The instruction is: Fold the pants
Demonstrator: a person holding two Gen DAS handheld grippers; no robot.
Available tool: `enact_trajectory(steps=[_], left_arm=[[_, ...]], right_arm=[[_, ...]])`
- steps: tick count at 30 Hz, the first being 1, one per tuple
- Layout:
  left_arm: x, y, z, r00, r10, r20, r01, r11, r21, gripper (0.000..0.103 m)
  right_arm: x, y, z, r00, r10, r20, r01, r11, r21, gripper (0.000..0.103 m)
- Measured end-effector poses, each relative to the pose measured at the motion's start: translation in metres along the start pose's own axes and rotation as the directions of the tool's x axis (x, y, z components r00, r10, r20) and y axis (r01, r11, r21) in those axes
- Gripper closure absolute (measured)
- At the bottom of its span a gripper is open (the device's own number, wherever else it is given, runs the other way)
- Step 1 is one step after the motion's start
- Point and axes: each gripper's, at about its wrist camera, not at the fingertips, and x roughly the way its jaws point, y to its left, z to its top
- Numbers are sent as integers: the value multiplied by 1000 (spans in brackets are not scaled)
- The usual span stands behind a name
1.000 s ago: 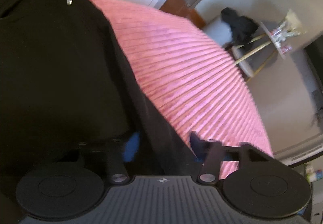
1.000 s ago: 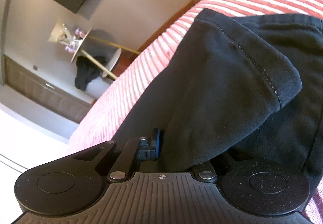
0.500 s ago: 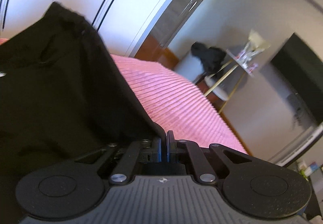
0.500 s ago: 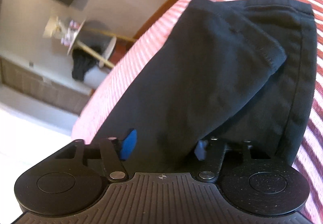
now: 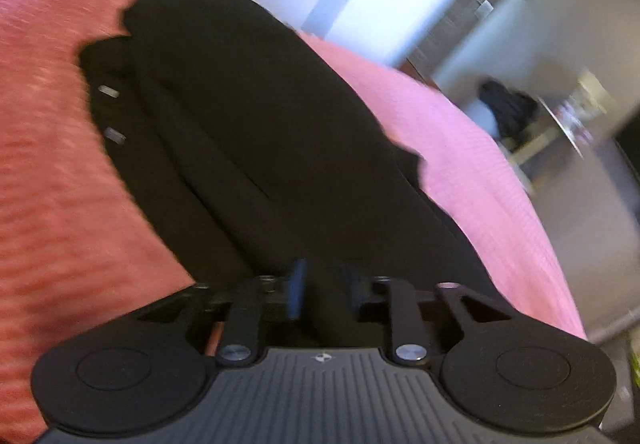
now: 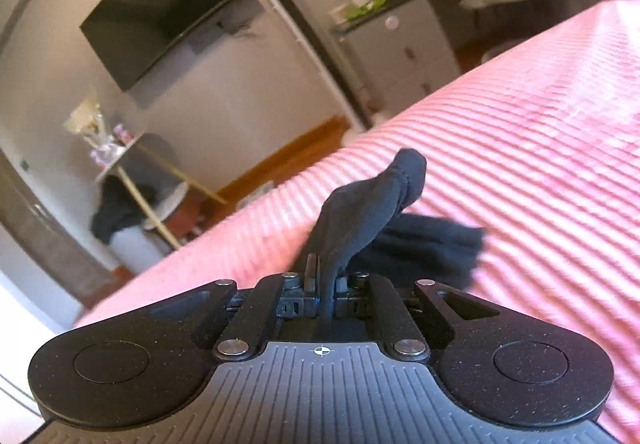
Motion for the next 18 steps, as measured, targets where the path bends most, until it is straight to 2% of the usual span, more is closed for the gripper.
enact_trajectory(steps=[1,2,4,5,6,8,10,13,15,16,18], left_arm=[[-3,5,5,999,17,33,-17,1000,-11,48],[-5,9,10,997,38,62,-37,999,-28,38],[-5,20,24,992,45,114,-37,997,-72,29],[-3,27,31,992,56,112,-46,996,-82,28],[1,33,40,990,82,114,-69,991,-112,28],[9,46,55,991,75,115,-55,984,-169,31],[12,66,66,991,67,117,-40,976,-215,33],[19,89,77,991,86,100,-58,965,-255,48],[27,107,85,993,89,79,-61,952,-301,51],[31,113,87,994,78,74,-51,946,-320,62],[38,127,93,996,43,78,-13,935,-353,64]], right_arm=[[-1,-4,-1,1000,-15,0,15,1000,-14,97],[0,-8,-2,999,-33,-7,33,999,-17,97],[7,-15,-4,998,-58,-40,58,998,-7,97],[11,-17,-5,997,-53,-56,53,999,-2,97],[12,-22,-6,997,-40,-71,41,999,8,97],[16,-30,-7,994,10,-112,-2,998,70,92],[21,-34,-7,984,80,-156,-60,990,128,80],[24,-35,-11,972,144,-188,-113,979,169,71],[25,-33,-11,971,148,-190,-116,979,168,71],[26,-33,-12,969,152,-193,-119,978,171,71],[26,-34,-12,967,162,-195,-126,975,186,71]])
